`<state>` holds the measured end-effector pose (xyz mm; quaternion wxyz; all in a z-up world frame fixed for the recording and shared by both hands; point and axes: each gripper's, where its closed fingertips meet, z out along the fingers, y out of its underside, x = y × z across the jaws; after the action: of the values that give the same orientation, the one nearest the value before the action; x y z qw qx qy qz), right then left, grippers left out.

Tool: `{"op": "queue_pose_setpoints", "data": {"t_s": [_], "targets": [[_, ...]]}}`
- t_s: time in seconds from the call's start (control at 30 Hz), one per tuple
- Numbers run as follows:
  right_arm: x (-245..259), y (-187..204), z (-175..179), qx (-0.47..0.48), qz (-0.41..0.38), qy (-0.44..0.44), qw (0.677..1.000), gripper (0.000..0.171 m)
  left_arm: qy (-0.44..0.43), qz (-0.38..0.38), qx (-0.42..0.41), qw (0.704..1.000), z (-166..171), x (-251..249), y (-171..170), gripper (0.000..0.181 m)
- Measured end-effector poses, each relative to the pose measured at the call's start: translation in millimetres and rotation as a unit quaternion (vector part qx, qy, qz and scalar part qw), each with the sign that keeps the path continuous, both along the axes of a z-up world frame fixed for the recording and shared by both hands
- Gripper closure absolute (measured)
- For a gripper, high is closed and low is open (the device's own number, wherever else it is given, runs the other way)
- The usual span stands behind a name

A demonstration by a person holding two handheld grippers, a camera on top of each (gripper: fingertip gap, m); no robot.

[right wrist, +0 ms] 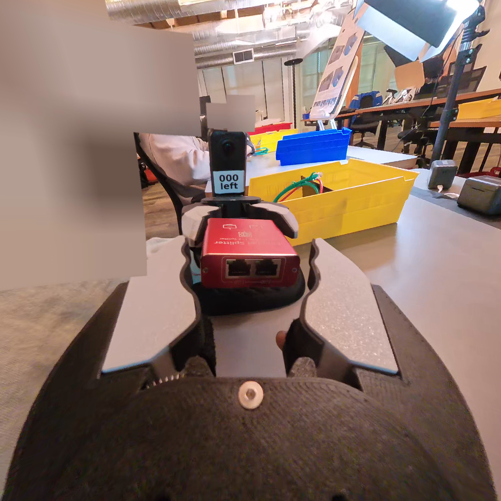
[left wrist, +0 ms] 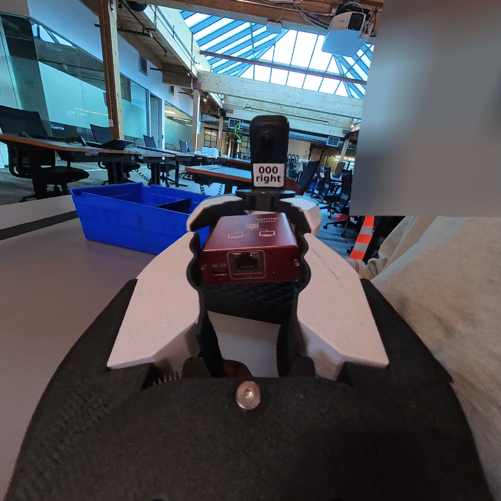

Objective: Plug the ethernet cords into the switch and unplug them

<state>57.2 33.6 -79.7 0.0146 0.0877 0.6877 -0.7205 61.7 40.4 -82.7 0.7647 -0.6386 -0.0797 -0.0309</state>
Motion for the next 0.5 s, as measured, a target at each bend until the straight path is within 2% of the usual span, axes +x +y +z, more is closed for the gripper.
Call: {"op": "queue_pose_setpoints", "data": {"t_s": [0.33, 0.5], "targets": [[1.6, -7.2, -12.5, 0.023, 0.037, -0.040, 0.998, 0.083, 0.003, -0.001, 0.009, 1.000, -0.4, -0.5, -2.9, 0.111], [8.9, -7.6, -10.0, 0.015, 0.059, -0.028, 0.998, 0.098, -0.006, -0.017, 0.002, 1.000, -3.8, 2.9, -0.5, 0.112]]}}
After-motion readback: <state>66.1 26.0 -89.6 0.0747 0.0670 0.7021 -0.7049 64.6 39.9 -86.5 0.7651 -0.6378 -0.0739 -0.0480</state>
